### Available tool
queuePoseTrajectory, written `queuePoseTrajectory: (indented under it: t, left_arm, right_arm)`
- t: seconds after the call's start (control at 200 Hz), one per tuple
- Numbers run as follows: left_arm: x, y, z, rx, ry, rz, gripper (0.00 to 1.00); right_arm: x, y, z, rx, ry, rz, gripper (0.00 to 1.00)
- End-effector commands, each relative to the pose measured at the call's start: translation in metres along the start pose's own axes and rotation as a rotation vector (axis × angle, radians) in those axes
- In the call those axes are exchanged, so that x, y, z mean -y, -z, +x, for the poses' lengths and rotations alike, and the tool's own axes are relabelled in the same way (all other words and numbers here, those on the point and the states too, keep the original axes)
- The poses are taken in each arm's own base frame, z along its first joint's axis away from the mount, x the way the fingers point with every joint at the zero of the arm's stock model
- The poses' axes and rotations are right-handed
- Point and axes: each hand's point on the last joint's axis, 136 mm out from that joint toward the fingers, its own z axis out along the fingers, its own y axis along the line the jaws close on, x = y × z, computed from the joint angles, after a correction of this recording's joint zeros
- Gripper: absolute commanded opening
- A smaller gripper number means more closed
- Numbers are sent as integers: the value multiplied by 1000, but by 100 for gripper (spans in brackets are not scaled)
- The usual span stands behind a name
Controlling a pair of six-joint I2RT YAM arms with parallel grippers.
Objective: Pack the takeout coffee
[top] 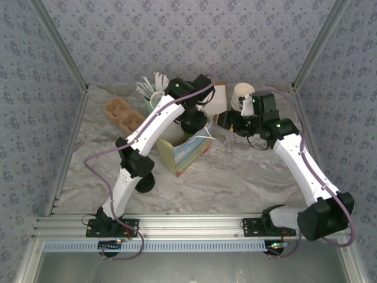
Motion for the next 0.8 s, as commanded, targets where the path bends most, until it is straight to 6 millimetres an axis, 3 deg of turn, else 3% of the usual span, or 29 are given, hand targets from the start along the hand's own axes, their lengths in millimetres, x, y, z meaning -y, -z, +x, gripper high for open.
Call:
queuePoseTrajectory:
  t: [0.0,0.35,0.795]
  left_arm:
    - [-6,-1,17,-76,-19,-9,36]
    - [2,-7,14,-83,-35,34,35]
    - [7,-21,14,-108,-85,56,35]
  right_arm:
    - [-9,1,-21,55,66,-10,62]
    - [-9,-20,-37,61,119,-45,62]
    - [-1,-21,-33,48,91,-20,61]
